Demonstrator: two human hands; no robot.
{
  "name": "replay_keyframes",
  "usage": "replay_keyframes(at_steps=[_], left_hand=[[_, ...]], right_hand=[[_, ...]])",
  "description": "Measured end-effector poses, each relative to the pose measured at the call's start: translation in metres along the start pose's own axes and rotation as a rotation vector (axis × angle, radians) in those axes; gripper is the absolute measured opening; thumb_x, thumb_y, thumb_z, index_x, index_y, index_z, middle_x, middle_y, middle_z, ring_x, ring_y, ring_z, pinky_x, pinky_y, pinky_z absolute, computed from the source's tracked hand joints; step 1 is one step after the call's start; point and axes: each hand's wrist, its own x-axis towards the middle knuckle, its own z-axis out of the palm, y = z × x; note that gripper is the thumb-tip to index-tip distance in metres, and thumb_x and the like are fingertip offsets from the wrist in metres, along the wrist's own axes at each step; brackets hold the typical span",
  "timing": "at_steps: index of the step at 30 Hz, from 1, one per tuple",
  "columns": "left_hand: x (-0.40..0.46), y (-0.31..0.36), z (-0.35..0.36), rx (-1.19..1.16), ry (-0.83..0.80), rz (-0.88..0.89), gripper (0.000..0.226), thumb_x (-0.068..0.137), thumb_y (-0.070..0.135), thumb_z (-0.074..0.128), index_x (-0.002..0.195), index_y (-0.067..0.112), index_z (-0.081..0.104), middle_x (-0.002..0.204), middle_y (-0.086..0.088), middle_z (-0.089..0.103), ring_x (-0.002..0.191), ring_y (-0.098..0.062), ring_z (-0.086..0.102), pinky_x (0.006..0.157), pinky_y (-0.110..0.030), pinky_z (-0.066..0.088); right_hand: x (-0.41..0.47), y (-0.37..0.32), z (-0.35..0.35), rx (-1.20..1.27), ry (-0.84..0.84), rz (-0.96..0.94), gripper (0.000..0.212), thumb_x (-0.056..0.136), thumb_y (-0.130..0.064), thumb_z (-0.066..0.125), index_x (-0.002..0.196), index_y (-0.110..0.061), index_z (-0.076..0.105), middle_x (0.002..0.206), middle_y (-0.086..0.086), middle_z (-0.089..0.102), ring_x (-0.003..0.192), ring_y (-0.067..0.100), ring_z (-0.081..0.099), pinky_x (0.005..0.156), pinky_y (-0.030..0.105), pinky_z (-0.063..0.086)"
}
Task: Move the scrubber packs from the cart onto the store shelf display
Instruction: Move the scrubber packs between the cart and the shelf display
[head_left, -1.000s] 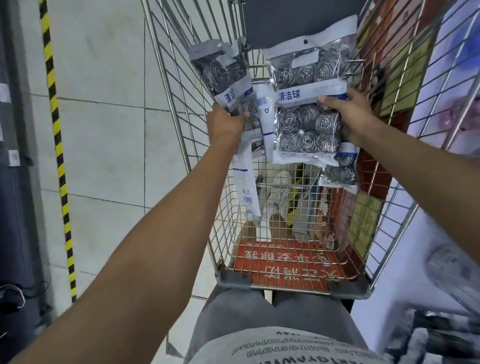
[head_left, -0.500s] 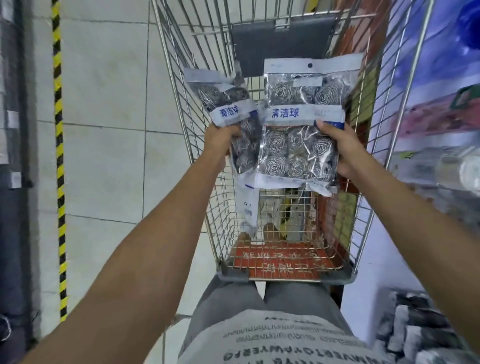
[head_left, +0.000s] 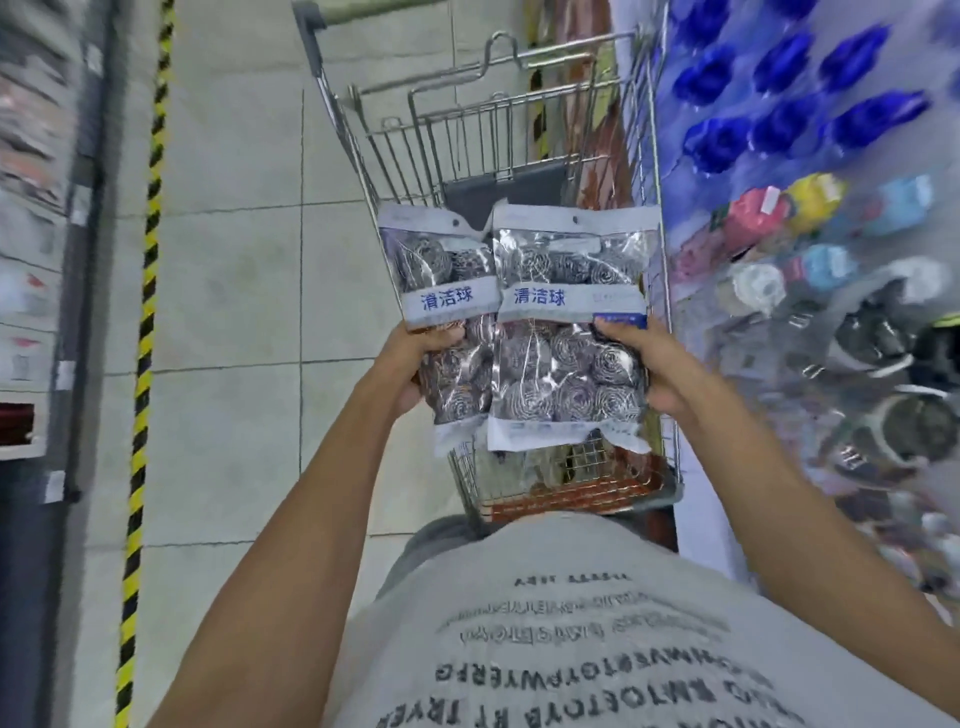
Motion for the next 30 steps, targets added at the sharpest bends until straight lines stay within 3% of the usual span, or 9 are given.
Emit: replay_keyframes(at_steps=[4,7,9,14,19,21,24,27,30], left_hand=[[-0.041,0.000,-0.012,0.043,-0.104,0.023,0.047,0.083,-0.002,0.072,0.129,0.001,0.063,0.099,-0.013,0.076,0.088,-0.029,0.074,0.071,-0.041,0.061],[-0.068,-0.004,-0.018,0.089,-0.158,0.006,0.042,0.088,-0.005,0.068,0.130,-0.001,0.062,0.094,-0.013,0.076,0.084,-0.027,0.075,0.068,-0.041,0.062],[-0.084,-0.010,-0.017,0.128,-0.205,0.012,0.039,0.089,-0.005,0.068,0.127,0.001,0.062,0.090,-0.012,0.077,0.081,-0.026,0.075,0.067,-0.040,0.062],[-0.121,-0.028,0.000,0.166,-0.315,0.029,0.051,0.090,0.012,0.072,0.132,-0.013,0.058,0.103,-0.022,0.072,0.087,-0.032,0.073,0.074,-0.043,0.062],[-0.157,-0.049,0.033,0.300,-0.368,0.027,0.042,0.092,0.013,0.074,0.127,-0.007,0.063,0.099,-0.019,0.074,0.080,-0.027,0.077,0.056,-0.029,0.059],[-0.165,-0.061,0.047,0.336,-0.390,0.003,0.055,0.084,0.017,0.081,0.131,-0.004,0.061,0.108,-0.022,0.075,0.101,-0.037,0.074,0.070,-0.039,0.062],[-0.190,-0.085,0.069,0.449,-0.461,-0.014,0.052,0.084,0.021,0.082,0.127,-0.001,0.065,0.110,-0.019,0.077,0.097,-0.028,0.077,0.076,-0.039,0.063],[-0.215,-0.117,0.091,0.535,-0.544,-0.012,0.045,0.081,0.028,0.084,0.117,0.002,0.074,0.111,-0.020,0.076,0.102,-0.030,0.075,0.084,-0.043,0.062],[-0.226,-0.163,0.108,0.619,-0.624,0.012,0.079,0.052,0.051,0.100,0.116,0.012,0.075,0.118,-0.014,0.076,0.121,-0.038,0.065,0.109,-0.060,0.045]], right_hand=[[-0.069,0.026,0.019,0.034,0.069,-0.043,0.040,0.078,-0.038,0.086,0.115,-0.032,0.071,0.118,-0.007,0.072,0.112,0.017,0.060,0.100,0.042,0.045],[-0.116,0.052,0.032,0.098,0.106,-0.092,0.035,0.086,-0.019,0.080,0.120,-0.021,0.070,0.099,-0.004,0.079,0.096,0.017,0.072,0.081,0.035,0.058],[-0.143,0.070,0.036,0.112,0.166,-0.150,0.033,0.087,-0.017,0.079,0.117,-0.022,0.068,0.093,-0.011,0.079,0.095,0.009,0.071,0.072,0.025,0.051],[-0.209,0.124,0.035,0.267,0.275,-0.210,0.041,0.081,-0.020,0.083,0.120,-0.016,0.072,0.112,0.006,0.078,0.111,0.026,0.070,0.100,0.048,0.054],[-0.274,0.177,0.030,0.493,0.364,-0.251,0.024,0.095,-0.006,0.069,0.118,-0.008,0.067,0.084,0.001,0.080,0.071,0.013,0.077,0.055,0.026,0.059],[-0.295,0.202,0.026,0.581,0.438,-0.268,0.030,0.092,-0.011,0.073,0.122,-0.008,0.066,0.091,0.006,0.081,0.076,0.019,0.078,0.064,0.034,0.064],[-0.326,0.246,0.019,0.707,0.500,-0.279,0.048,0.085,-0.018,0.080,0.130,-0.010,0.065,0.112,0.015,0.077,0.096,0.030,0.075,0.094,0.053,0.059],[-0.368,0.292,0.016,0.825,0.579,-0.311,0.052,0.082,-0.018,0.081,0.130,-0.008,0.065,0.116,0.017,0.076,0.098,0.032,0.075,0.087,0.050,0.061],[-0.414,0.348,0.018,0.928,0.665,-0.341,0.048,0.084,-0.017,0.081,0.129,-0.009,0.066,0.114,0.017,0.076,0.098,0.033,0.076,0.074,0.042,0.063]])
